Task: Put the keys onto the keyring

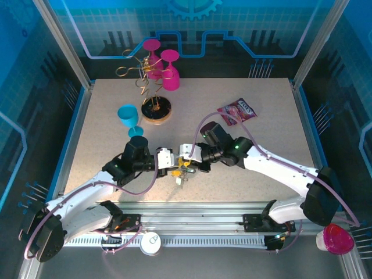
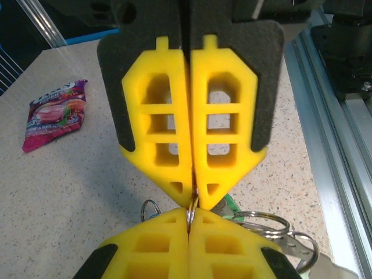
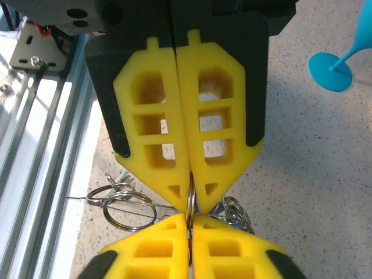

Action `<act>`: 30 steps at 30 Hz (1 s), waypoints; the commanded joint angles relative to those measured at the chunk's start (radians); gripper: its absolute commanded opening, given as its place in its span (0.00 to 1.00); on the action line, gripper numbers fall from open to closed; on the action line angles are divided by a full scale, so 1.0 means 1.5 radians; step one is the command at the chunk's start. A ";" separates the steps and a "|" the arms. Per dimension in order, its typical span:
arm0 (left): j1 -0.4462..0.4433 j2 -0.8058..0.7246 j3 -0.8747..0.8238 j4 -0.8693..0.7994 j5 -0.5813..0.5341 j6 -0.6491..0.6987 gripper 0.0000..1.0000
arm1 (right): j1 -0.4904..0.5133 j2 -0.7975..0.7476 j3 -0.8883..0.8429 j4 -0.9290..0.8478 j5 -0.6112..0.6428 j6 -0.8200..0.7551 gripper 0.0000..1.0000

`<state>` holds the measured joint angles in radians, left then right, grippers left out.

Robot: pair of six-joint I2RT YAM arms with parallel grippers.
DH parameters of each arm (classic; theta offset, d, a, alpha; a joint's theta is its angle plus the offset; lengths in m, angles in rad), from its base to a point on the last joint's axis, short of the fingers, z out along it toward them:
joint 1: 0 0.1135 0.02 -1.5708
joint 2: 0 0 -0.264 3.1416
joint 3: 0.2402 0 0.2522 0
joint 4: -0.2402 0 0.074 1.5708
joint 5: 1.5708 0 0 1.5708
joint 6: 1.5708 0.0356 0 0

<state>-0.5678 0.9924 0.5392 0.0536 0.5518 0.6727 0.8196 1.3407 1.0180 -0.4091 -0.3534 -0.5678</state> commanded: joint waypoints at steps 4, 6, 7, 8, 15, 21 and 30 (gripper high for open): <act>-0.004 -0.014 -0.025 0.094 0.025 -0.029 0.00 | -0.046 -0.070 -0.106 0.168 -0.117 0.106 0.26; -0.005 -0.011 -0.033 0.120 0.041 -0.044 0.00 | -0.047 -0.069 -0.122 0.183 -0.113 0.109 0.28; -0.005 -0.010 -0.036 0.128 0.048 -0.048 0.00 | -0.046 -0.069 -0.127 0.190 -0.113 0.111 0.28; -0.005 -0.009 -0.039 0.136 0.050 -0.052 0.00 | -0.046 -0.068 -0.132 0.198 -0.114 0.114 0.28; -0.004 -0.012 -0.042 0.140 0.070 -0.054 0.00 | -0.048 -0.058 -0.142 0.227 -0.112 0.122 0.27; -0.005 -0.015 -0.046 0.149 0.080 -0.059 0.00 | -0.048 -0.053 -0.142 0.240 -0.120 0.128 0.15; -0.003 -0.015 -0.020 0.072 0.032 -0.029 0.12 | -0.027 -0.054 -0.081 0.114 -0.085 0.056 0.00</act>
<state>-0.5674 0.9863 0.4747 0.2096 0.6033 0.5934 0.7563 1.2518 0.8265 -0.1486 -0.4995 -0.4122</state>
